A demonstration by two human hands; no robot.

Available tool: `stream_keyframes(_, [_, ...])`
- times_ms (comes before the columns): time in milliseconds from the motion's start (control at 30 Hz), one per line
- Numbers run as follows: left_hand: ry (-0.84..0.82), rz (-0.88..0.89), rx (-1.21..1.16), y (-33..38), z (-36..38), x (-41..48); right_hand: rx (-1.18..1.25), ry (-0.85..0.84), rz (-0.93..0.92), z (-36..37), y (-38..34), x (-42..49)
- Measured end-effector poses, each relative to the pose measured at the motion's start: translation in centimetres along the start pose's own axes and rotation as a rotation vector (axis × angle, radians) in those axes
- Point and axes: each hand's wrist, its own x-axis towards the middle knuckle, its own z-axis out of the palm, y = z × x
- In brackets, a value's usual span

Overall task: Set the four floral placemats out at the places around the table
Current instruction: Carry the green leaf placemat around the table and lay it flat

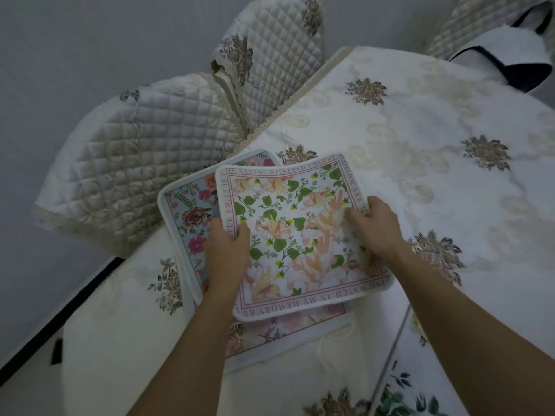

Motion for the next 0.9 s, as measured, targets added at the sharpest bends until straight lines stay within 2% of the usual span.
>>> stream_keyframes(233, [-0.068, 0.07, -0.158, 1.1, -3.3, -5.2, 0.142, 0.107, -0.044, -3.4, 0.6, -7.8])
stream_keyframes(400, [-0.123, 0.094, -0.125, 1.1, -5.4, -11.8, 0.191, 0.189, -0.031, -6.2, 3.0, -15.9])
stream_keyframes(700, [-0.288, 0.186, -0.08, 1.4, -6.8, -23.3, 0.29, 0.324, 0.126, -9.9, 9.7, -30.1])
stream_keyframes(900, [-0.491, 0.273, -0.049, 1.5, -6.3, -28.2, 0.4, 0.475, 0.259, -11.4, 13.0, -38.4])
